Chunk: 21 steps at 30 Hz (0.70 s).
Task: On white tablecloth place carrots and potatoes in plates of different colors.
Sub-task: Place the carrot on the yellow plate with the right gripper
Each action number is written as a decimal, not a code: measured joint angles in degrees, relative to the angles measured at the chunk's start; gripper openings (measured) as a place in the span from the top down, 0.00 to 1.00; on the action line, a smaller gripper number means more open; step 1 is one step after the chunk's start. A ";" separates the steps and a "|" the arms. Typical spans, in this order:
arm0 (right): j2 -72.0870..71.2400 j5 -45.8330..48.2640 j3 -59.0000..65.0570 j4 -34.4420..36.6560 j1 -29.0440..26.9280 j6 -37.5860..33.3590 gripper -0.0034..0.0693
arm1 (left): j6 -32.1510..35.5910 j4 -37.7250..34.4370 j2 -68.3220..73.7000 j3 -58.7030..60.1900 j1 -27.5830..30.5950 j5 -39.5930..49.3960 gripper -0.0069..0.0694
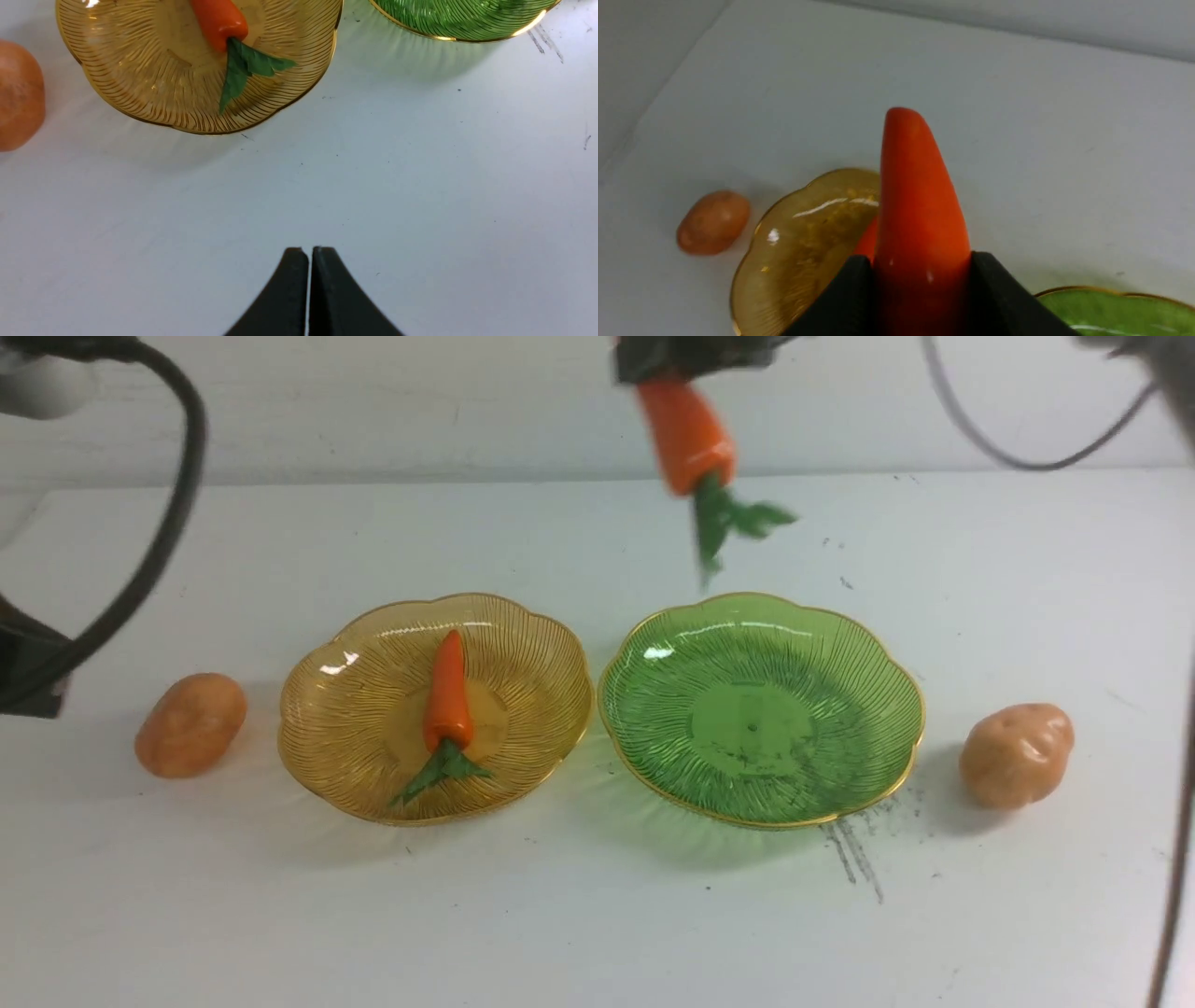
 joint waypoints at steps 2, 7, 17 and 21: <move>2.14 0.35 0.05 -0.62 4.71 -0.15 0.61 | -1.69 2.72 -1.63 0.00 0.00 0.17 0.91; 9.92 -2.87 0.20 -8.81 14.97 -0.15 0.61 | -2.75 5.24 -2.81 0.00 0.00 1.00 0.91; 16.14 -17.18 0.78 -10.82 16.78 2.92 0.39 | -2.75 5.28 -2.81 0.00 0.00 1.00 0.91; 15.19 -15.78 0.71 -12.13 16.58 3.92 0.15 | -2.94 6.14 -2.81 0.00 0.00 1.00 0.91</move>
